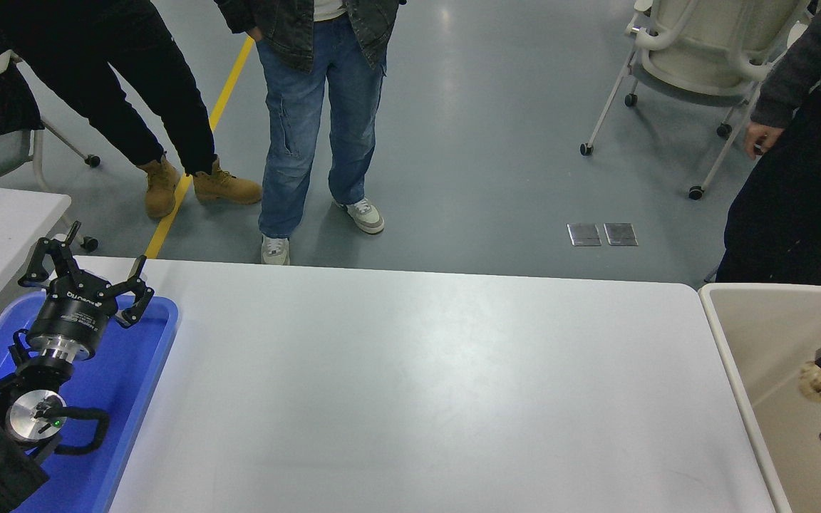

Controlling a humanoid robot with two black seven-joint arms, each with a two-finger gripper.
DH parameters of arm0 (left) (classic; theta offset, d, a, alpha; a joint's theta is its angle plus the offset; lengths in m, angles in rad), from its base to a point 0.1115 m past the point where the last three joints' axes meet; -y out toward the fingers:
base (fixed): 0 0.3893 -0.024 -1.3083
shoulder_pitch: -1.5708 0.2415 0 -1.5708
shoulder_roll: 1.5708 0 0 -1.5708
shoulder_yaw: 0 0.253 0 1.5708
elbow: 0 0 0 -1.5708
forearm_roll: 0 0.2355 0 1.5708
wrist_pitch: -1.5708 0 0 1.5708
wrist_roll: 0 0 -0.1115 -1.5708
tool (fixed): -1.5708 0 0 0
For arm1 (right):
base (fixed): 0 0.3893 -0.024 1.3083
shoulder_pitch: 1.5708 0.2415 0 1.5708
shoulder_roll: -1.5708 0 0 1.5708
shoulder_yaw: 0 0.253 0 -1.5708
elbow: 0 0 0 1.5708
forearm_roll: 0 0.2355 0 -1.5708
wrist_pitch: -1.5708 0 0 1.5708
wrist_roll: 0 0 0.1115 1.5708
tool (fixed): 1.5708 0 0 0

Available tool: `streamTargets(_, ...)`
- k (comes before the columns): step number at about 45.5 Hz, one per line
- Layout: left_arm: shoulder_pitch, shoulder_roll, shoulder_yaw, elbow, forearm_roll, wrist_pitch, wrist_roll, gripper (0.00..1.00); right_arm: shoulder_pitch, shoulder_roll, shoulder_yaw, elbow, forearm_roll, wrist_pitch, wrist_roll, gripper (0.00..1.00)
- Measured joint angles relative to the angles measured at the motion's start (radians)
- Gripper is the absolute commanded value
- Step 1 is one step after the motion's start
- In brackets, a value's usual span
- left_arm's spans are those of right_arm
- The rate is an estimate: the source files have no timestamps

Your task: Clean the table surface

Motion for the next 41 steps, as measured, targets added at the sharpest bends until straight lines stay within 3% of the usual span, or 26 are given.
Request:
streamTargets(22,0.0,0.0,0.0,0.0,0.0,0.0,0.0,1.0,0.07,-0.123,0.008,0.085,0.025,-0.002,0.013,1.0)
streamTargets(41,0.0,-0.001,0.0,0.0,0.0,0.0,0.0,1.0,0.17,-0.415,0.401,0.755,0.027,0.0,0.043,1.0)
